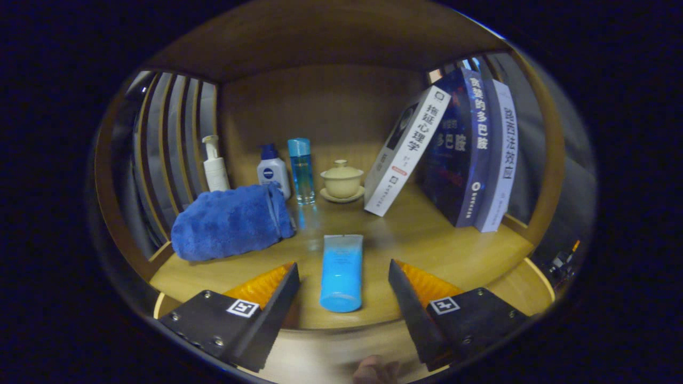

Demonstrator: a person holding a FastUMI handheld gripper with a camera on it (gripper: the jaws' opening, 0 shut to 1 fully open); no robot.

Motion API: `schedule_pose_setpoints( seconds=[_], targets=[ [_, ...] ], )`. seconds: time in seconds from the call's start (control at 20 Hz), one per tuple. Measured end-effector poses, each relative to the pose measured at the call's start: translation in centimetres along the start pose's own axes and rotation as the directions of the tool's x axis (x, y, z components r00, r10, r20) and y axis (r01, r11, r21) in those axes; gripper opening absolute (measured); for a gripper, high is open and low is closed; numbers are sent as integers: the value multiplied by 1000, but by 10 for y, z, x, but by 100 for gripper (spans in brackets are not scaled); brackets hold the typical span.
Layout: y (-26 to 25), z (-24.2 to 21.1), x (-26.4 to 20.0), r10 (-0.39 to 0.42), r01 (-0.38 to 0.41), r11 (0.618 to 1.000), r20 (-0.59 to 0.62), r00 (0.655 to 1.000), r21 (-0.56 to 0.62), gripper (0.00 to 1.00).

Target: Pull open the drawer, take out the items inside it, and place them on the countertop above the cabinet.

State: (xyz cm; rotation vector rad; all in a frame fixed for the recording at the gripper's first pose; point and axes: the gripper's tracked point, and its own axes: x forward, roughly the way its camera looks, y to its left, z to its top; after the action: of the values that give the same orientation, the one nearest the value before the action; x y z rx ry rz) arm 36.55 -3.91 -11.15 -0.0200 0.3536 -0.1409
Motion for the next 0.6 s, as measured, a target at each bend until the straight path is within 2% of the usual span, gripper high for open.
schedule_pose_setpoints(
  seconds=[0.05,0.35,0.6],
  targets=[
    [-1,4,-6,2,-2,1000,5,1000,9,100],
    [-21,28,-67,55,-57,997,40,998,58,100],
    [-46,34,-123,68,-68,998,44,997,-5,100]
  ],
)
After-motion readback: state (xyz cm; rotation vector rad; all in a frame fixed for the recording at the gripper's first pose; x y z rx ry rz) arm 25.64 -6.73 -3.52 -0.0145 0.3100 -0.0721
